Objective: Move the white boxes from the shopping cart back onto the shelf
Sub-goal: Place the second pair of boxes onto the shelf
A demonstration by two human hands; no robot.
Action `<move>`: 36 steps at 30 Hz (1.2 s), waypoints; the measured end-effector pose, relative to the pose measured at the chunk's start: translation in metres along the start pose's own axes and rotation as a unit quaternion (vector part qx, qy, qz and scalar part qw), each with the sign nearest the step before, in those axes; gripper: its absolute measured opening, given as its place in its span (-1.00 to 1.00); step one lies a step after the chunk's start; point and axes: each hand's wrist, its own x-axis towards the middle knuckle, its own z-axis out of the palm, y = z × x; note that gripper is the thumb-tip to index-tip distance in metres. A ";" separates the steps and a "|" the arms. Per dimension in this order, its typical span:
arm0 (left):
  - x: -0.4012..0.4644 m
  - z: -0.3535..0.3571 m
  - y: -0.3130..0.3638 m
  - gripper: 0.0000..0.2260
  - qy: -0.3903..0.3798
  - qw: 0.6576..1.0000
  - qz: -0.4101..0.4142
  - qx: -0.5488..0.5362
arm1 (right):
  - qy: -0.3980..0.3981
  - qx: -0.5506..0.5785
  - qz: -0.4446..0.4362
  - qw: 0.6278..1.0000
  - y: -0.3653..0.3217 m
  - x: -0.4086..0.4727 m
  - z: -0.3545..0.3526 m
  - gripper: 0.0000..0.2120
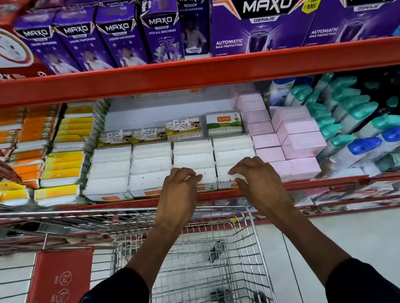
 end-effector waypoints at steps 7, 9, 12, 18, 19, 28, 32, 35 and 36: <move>0.000 0.002 -0.003 -0.70 0.006 1.000 0.006 -0.014 | -0.003 0.000 -0.003 1.000 0.001 0.000 0.003 -0.76; 0.000 0.002 -0.004 -0.72 0.002 1.000 0.014 -0.023 | -0.005 0.006 0.000 1.000 0.001 0.000 0.001 -0.76; -0.006 -0.008 -0.013 -0.73 0.021 0.998 0.002 -0.060 | -0.009 0.000 0.008 1.000 -0.007 0.000 0.001 -0.72; -0.026 -0.041 -0.061 -0.67 0.069 0.992 -0.095 -0.048 | -0.002 0.051 -0.042 0.998 -0.058 0.017 0.024 -0.70; -0.026 -0.042 -0.068 -0.67 0.049 0.994 -0.092 -0.035 | -0.009 0.050 -0.050 0.997 -0.066 0.020 0.029 -0.70; -0.023 -0.047 -0.091 -0.75 0.010 0.996 -0.073 -0.049 | -0.040 0.029 -0.049 0.998 -0.088 0.032 0.042 -0.73; -0.023 -0.046 -0.094 -0.75 0.004 0.996 -0.066 -0.058 | -0.037 0.027 -0.047 0.998 -0.090 0.032 0.043 -0.73; -0.024 -0.047 -0.096 -0.75 0.007 0.996 -0.066 -0.059 | -0.033 0.028 -0.050 0.998 -0.090 0.032 0.044 -0.73; -0.024 -0.047 -0.095 -0.75 0.007 0.996 -0.066 -0.060 | -0.032 0.027 -0.051 0.998 -0.090 0.032 0.044 -0.73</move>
